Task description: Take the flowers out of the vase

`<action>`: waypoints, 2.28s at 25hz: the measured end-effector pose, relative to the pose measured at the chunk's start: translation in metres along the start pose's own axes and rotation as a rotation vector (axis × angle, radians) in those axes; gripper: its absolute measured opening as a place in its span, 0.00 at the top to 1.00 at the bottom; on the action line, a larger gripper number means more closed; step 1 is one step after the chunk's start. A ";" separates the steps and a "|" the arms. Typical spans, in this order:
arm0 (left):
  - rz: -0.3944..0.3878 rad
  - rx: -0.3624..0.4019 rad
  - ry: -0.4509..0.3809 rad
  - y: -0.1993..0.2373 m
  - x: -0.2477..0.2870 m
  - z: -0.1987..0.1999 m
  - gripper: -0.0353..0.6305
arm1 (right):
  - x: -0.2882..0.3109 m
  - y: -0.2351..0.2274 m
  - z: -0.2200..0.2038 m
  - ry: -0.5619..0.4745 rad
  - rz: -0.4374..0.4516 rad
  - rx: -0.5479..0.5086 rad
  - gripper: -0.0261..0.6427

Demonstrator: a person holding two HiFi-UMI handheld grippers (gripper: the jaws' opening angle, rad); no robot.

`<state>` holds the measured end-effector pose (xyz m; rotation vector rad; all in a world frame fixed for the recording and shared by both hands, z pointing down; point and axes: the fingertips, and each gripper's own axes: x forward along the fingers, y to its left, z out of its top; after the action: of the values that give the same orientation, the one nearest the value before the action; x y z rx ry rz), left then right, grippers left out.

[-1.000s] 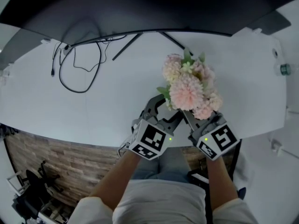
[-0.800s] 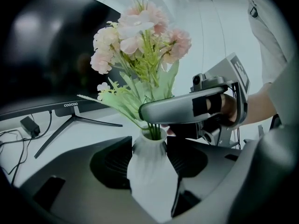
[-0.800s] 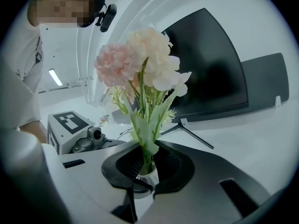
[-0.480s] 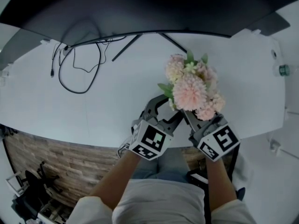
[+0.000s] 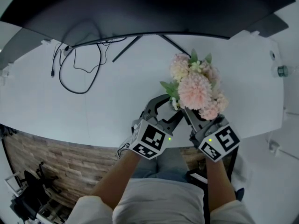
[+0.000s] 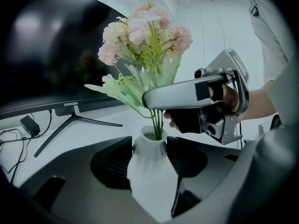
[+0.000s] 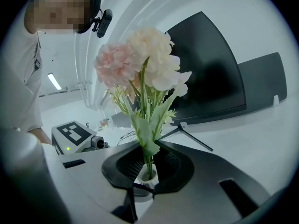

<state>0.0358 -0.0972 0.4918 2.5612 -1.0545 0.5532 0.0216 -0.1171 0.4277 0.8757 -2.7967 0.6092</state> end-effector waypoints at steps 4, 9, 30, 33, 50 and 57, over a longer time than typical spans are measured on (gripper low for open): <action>-0.001 0.001 0.000 0.001 -0.001 -0.001 0.59 | -0.002 0.001 0.005 -0.011 -0.003 0.009 0.86; 0.000 -0.003 -0.002 0.003 -0.002 -0.003 0.59 | -0.003 0.000 0.010 -0.030 -0.010 0.027 0.87; 0.006 -0.005 0.006 0.003 0.000 -0.004 0.59 | -0.019 0.002 0.037 -0.066 -0.023 -0.003 0.87; 0.004 -0.008 0.007 0.003 0.001 -0.003 0.59 | -0.022 0.001 0.042 -0.073 -0.027 -0.005 0.87; 0.009 -0.018 0.012 0.002 0.002 -0.003 0.59 | -0.037 0.001 0.060 -0.108 -0.041 -0.006 0.87; 0.012 -0.023 0.012 0.006 0.000 -0.007 0.59 | -0.037 0.004 0.063 -0.111 -0.050 -0.009 0.87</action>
<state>0.0300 -0.0984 0.4989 2.5298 -1.0662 0.5557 0.0482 -0.1220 0.3600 1.0043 -2.8623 0.5559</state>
